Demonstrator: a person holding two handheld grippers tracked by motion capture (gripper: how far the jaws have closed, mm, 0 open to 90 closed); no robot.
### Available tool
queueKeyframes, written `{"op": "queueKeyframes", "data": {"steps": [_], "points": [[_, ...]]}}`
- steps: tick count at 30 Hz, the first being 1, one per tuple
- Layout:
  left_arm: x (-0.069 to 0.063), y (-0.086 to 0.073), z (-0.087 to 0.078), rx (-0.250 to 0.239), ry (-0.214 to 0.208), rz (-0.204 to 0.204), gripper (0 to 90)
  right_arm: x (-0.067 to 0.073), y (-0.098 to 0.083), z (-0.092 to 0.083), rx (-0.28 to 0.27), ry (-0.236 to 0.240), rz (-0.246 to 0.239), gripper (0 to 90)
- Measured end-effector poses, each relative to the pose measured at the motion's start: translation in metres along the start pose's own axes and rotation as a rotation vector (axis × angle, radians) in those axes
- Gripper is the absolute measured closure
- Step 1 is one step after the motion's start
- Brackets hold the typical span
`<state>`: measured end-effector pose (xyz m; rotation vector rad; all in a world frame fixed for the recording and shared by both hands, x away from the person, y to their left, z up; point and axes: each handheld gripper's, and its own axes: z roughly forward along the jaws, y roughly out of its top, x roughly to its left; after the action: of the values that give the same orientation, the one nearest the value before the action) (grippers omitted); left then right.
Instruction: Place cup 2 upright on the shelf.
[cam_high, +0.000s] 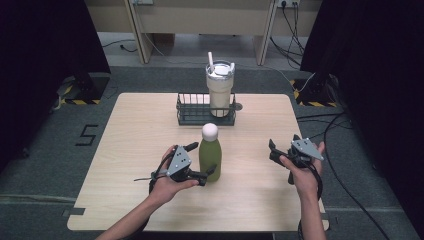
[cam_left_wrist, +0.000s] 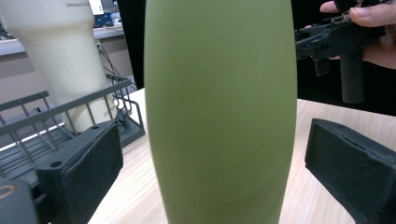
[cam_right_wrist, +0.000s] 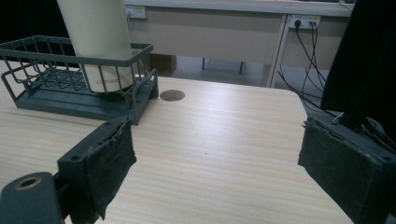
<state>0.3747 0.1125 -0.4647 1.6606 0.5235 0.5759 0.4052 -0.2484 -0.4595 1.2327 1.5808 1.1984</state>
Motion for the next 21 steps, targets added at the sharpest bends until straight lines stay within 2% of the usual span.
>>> {"op": "queueKeyframes", "data": {"steps": [5,13,17,21], "points": [[-0.001,0.003,0.009,-0.004,-0.013,0.001,6.2,0.0,0.0,0.0,0.003,0.002,0.0,10.5],[0.0,0.003,0.019,-0.002,-0.014,-0.024,14.5,0.0,-0.001,0.001,0.003,0.007,0.005,11.0],[0.0,0.003,0.019,-0.008,-0.02,-0.026,20.0,0.0,-0.002,0.001,0.008,0.005,0.004,11.2],[0.0,0.002,0.019,-0.012,-0.017,-0.026,20.5,0.0,-0.002,0.001,0.011,0.006,0.005,11.3]]}}
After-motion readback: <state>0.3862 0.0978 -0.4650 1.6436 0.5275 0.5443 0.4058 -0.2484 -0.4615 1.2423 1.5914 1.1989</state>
